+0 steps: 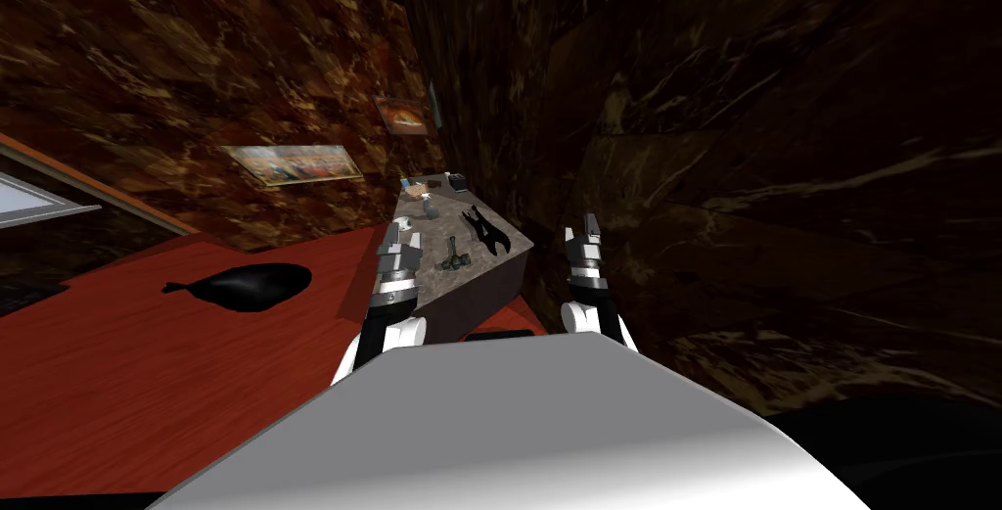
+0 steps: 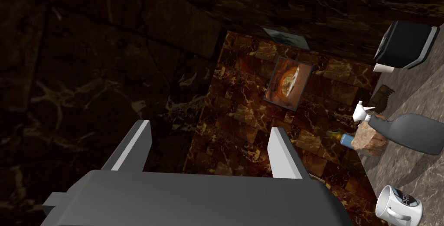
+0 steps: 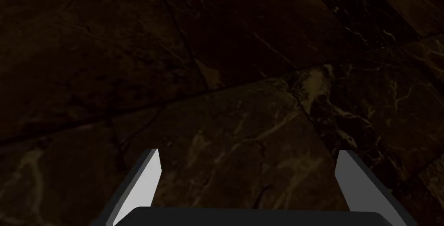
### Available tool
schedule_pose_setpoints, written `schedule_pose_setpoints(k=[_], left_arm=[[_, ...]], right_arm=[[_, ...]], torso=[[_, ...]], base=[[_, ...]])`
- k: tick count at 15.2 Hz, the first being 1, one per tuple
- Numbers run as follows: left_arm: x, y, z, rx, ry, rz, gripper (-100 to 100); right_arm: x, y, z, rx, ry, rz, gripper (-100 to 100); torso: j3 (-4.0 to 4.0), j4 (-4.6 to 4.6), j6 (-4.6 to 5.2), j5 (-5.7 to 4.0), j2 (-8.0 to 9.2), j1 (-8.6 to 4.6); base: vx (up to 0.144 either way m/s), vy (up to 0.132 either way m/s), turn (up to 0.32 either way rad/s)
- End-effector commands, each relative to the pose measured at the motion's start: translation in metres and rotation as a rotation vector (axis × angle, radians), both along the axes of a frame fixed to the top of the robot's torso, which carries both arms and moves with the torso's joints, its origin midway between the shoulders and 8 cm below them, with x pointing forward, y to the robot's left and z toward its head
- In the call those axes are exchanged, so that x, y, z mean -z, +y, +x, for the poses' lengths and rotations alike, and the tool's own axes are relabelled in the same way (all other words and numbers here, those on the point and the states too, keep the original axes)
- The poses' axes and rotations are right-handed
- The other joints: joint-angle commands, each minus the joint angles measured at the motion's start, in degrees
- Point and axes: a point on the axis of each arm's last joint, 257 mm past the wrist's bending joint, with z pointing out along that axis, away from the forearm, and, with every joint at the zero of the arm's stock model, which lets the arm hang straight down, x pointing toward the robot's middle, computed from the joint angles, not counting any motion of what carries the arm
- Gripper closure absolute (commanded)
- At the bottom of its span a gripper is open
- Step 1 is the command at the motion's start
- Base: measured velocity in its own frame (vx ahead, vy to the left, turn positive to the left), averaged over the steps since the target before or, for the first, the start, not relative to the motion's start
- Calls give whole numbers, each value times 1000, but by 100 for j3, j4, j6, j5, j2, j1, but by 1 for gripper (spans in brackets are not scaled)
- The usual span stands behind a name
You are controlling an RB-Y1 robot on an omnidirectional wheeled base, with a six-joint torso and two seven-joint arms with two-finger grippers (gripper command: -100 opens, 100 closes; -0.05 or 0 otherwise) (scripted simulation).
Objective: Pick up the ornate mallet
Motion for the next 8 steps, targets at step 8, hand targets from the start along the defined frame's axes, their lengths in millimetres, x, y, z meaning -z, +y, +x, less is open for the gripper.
schedule_pose_setpoints(k=[8], left_arm=[[11, -34, 11, 76, 20, 245, -100]], right_arm=[[0, 0, 0, 0, 0, 0, 0]], torso=[[9, 4, 1, 4, 16, 16]], base=[[-34, 26, -50]])
